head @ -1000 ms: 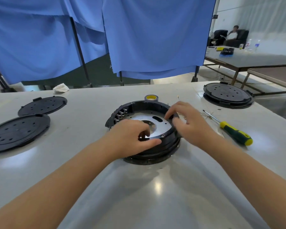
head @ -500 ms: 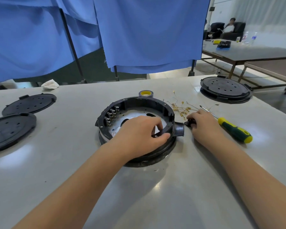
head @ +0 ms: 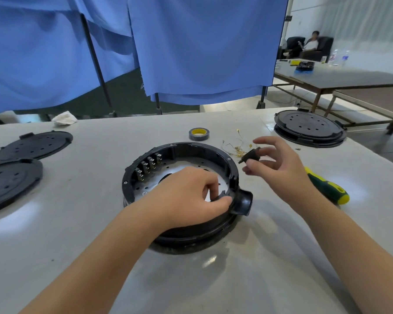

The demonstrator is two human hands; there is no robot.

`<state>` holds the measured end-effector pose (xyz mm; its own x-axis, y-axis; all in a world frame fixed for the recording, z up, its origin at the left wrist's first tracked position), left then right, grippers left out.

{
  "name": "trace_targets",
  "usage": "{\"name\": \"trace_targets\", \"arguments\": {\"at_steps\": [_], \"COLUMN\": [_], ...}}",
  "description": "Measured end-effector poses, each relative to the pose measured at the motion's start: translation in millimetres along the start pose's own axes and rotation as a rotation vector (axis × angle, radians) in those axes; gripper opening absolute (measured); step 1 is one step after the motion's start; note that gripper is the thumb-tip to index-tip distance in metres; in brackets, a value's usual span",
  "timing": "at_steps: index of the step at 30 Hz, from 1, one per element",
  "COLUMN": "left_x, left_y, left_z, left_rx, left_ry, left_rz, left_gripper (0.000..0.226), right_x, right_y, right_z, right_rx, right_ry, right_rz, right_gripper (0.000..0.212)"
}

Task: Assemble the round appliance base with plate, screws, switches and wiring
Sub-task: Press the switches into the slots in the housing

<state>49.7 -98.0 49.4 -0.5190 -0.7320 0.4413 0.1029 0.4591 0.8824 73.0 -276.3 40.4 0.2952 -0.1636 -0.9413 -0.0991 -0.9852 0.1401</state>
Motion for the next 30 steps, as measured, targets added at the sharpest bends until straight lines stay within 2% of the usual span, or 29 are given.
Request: {"name": "trace_targets", "arguments": {"at_steps": [2, 4, 6, 8, 11, 16, 21, 25, 30], "left_x": [-3, -5, -4, -3, 0, 11, 20, 19, 20], "left_y": [-3, -3, 3, 11, 17, 19, 22, 24, 23], "left_z": [2, 5, 8, 11, 15, 20, 25, 26, 26], "left_rx": [-0.032, -0.014, 0.066, 0.162, 0.242, 0.331, 0.361, 0.374, 0.372], "left_ry": [0.014, 0.010, -0.019, -0.053, -0.083, -0.155, -0.203, -0.171, -0.135], "left_rz": [0.053, 0.111, 0.157, 0.217, 0.247, 0.027, -0.028, -0.005, -0.051], "left_gripper": [0.034, 0.029, 0.024, 0.025, 0.029, 0.025, 0.023, 0.019, 0.024], "right_x": [-6, -8, -6, -4, -6, -6, -13, -21, -29], "right_y": [-9, -21, -32, -36, -36, -38, -44, -44, -43], "right_z": [4, 8, 14, 17, 17, 20, 24, 27, 28], "right_rx": [-0.108, -0.277, -0.427, -0.487, -0.499, -0.529, -0.510, -0.453, -0.377], "right_ry": [-0.030, -0.074, -0.123, -0.137, -0.129, -0.146, -0.151, -0.077, 0.070], "right_rz": [-0.180, -0.260, -0.254, -0.202, -0.164, -0.176, -0.226, -0.072, 0.261], "right_gripper": [0.037, 0.037, 0.040, 0.041, 0.039, 0.037, 0.036, 0.038, 0.041]}}
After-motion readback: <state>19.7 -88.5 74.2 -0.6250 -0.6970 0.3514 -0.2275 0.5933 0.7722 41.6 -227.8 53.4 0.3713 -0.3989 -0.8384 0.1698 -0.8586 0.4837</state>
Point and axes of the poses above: each hand's wrist, its own z-axis away from the middle knuckle, its own y-axis out of the back of the hand, x = y × z, the point moved 8 cm from there along -z, towards the middle knuckle, and after that the axes turned 2 degrees about -x, right-handed, at the moved point
